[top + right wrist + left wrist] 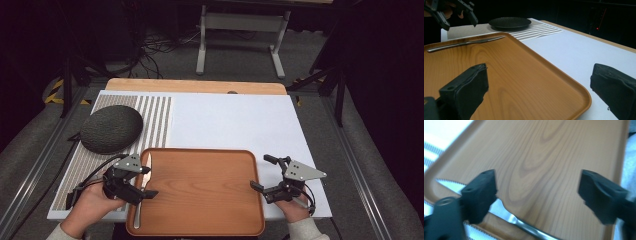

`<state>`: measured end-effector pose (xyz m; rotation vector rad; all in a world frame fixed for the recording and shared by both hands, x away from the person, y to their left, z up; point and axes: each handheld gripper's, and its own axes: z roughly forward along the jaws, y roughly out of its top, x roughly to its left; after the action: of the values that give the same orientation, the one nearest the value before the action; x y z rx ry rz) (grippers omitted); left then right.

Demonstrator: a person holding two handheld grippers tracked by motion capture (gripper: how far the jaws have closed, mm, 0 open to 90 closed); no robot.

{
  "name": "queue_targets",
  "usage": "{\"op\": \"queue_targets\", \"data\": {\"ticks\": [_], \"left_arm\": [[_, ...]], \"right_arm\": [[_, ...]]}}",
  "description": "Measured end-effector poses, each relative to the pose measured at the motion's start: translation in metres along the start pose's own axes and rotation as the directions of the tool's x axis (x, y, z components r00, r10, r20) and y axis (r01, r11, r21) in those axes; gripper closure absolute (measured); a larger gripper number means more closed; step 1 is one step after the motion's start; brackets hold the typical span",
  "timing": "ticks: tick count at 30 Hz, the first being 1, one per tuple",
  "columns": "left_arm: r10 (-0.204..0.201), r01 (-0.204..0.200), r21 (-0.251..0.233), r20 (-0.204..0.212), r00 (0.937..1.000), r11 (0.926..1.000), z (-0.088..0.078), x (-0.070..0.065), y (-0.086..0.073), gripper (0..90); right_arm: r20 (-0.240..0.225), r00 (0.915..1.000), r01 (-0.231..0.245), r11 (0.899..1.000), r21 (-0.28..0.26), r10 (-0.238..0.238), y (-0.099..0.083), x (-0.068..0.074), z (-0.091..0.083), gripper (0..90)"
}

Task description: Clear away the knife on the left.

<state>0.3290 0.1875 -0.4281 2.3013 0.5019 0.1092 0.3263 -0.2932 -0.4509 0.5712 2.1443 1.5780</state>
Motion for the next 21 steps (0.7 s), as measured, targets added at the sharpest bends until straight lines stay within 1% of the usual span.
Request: {"op": "queue_targets", "data": {"ticks": [2,4,7,8,9,10,11,12,13,14,15,17,18,19,20,21], "left_arm": [[-0.002,0.001,-0.046,-0.005,1.0000,0.9989,-0.004,0.000,-0.001,11.7],[0.007,-0.009,-0.099,-0.018,0.9998,0.9951,-0.008,0.000,-0.003,8.6],[0.010,-0.016,-0.139,-0.045,0.9990,0.9902,-0.010,-0.001,-0.006,4.8],[0.026,-0.035,-0.157,-0.058,0.9980,0.9869,-0.012,-0.002,-0.008,3.4],[0.040,-0.053,-0.186,-0.076,0.9964,0.9811,-0.014,-0.004,-0.010,2.8],[0.046,-0.063,-0.211,-0.083,0.9955,0.9755,-0.015,-0.004,-0.012,2.0],[0.054,-0.073,-0.236,-0.089,0.9946,0.9689,-0.017,-0.005,-0.014,1.3],[0.059,-0.082,-0.266,-0.095,0.9938,0.9604,-0.019,-0.005,-0.017,1.0],[0.061,-0.086,-0.284,-0.097,0.9934,0.9550,-0.020,-0.005,-0.019,1.0],[0.062,-0.090,-0.308,-0.099,0.9931,0.9472,-0.021,-0.004,-0.022,1.0],[0.061,-0.090,-0.335,-0.097,0.9934,0.9380,-0.023,-0.004,-0.025,1.0],[0.067,-0.106,-0.400,-0.109,0.9917,0.9103,-0.025,-0.006,-0.032,1.0],[0.078,-0.123,-0.415,-0.123,0.9893,0.9013,-0.025,-0.007,-0.035,1.0],[0.082,-0.132,-0.427,-0.132,0.9878,0.8946,-0.026,-0.009,-0.038,0.9],[0.086,-0.140,-0.435,-0.142,0.9862,0.8896,-0.027,-0.009,-0.040,0.6],[0.082,-0.139,-0.453,-0.143,0.9863,0.8805,-0.027,-0.009,-0.043,0.5]], "right_arm": [[-0.001,1.0000,0.001,1.000,0.001,-0.001,0.000,0.001,0.000,2.3],[-0.004,1.0000,0.000,1.000,0.000,0.000,0.000,0.001,0.001,2.3],[-0.004,1.0000,-0.005,1.000,-0.004,0.005,-0.001,0.001,0.001,2.3],[-0.005,1.0000,-0.006,1.000,-0.006,0.006,-0.001,0.001,0.001,2.3],[-0.003,1.0000,-0.007,1.000,-0.009,0.007,-0.001,0.001,0.001,2.3],[0.001,1.0000,-0.008,1.000,-0.010,0.008,0.000,0.002,0.001,2.3],[0.002,1.0000,-0.008,1.000,-0.012,0.008,0.000,0.002,0.001,2.3],[0.002,0.9999,-0.011,1.000,-0.016,0.011,0.000,0.002,0.000,2.3],[0.002,0.9999,-0.011,1.000,-0.018,0.011,0.000,0.002,0.000,2.3],[0.004,0.9999,-0.009,1.000,-0.019,0.010,0.000,0.002,0.000,2.3],[0.004,0.9999,-0.010,1.000,-0.021,0.010,0.000,0.002,0.000,2.3],[0.008,0.9999,-0.011,1.000,-0.027,0.011,0.000,0.003,0.000,2.2],[0.009,0.9999,-0.012,0.999,-0.031,0.012,0.000,0.003,0.000,2.2],[0.010,0.9999,-0.013,0.999,-0.033,0.014,0.000,0.003,-0.001,2.2],[0.012,0.9998,-0.014,0.999,-0.034,0.014,0.000,0.003,-0.001,2.2],[0.013,0.9998,-0.013,0.999,-0.033,0.013,0.000,0.003,-0.001,2.2]]}}
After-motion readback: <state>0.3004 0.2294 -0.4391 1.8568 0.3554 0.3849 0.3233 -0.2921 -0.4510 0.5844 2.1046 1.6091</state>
